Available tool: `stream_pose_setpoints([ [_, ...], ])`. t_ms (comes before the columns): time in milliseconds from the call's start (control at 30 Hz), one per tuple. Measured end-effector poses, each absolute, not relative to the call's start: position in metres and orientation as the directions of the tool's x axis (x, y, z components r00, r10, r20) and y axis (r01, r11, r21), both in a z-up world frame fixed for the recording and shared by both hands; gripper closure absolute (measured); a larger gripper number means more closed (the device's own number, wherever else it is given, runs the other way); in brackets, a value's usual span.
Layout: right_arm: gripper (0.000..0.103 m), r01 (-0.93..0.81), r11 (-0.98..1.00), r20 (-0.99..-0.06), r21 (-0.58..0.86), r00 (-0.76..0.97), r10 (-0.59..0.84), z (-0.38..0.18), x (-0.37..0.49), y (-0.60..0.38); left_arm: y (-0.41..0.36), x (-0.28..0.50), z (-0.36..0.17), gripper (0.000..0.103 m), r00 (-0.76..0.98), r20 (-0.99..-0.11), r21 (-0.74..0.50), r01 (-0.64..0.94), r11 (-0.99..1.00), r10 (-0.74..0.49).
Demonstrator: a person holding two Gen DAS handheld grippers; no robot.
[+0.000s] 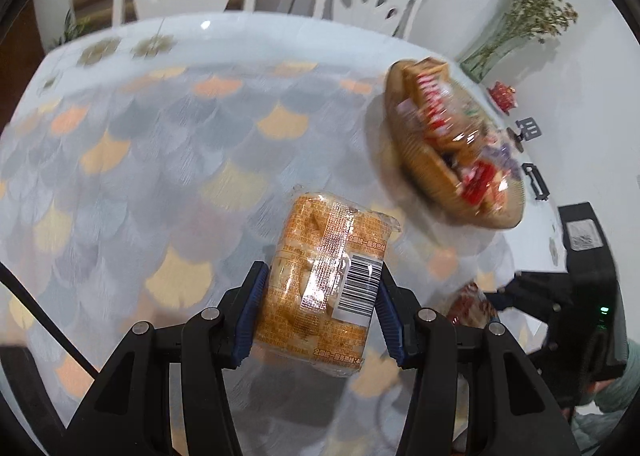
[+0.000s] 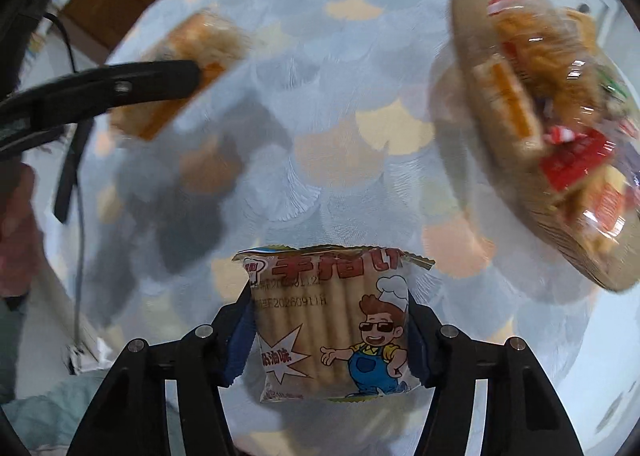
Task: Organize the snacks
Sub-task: 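Carry both packs over the amber bowl and open both grippers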
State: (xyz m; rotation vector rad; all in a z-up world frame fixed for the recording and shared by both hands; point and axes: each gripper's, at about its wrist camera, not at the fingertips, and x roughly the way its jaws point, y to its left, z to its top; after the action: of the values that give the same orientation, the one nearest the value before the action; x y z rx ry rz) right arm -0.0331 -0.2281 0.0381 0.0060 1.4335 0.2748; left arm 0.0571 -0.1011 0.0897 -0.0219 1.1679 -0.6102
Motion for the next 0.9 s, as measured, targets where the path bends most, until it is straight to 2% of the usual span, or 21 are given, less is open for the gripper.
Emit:
stream_pose_setpoints([
  [233,0.042,-0.06,0.972,-0.947,0.226,0.222,0.233,0.1,-0.028,-0.288,-0.156,0.068,0.121,0.054,0.273,-0.828,-0.298,0.527,0.796,-0.49],
  [600,0.042,0.161,0.961,-0.886,0.224,0.445,0.132,0.173,0.0,-0.422,-0.262,0.077,0.152,0.054,0.264,-0.793,-0.256,0.672,0.695,-0.548],
  [767,0.042,0.209,0.949,-0.875,0.236,0.471,0.113,0.182,0.029,-0.466,-0.296,0.081,0.149,0.054,0.258,-0.8,-0.229,0.703,0.673,-0.541],
  [900,0.041,0.247,0.92,-0.86,0.303,0.488,0.152,0.18,0.044,-0.486,-0.312,0.084,0.141,0.052,0.246,-0.813,-0.222,0.706,0.672,-0.527],
])
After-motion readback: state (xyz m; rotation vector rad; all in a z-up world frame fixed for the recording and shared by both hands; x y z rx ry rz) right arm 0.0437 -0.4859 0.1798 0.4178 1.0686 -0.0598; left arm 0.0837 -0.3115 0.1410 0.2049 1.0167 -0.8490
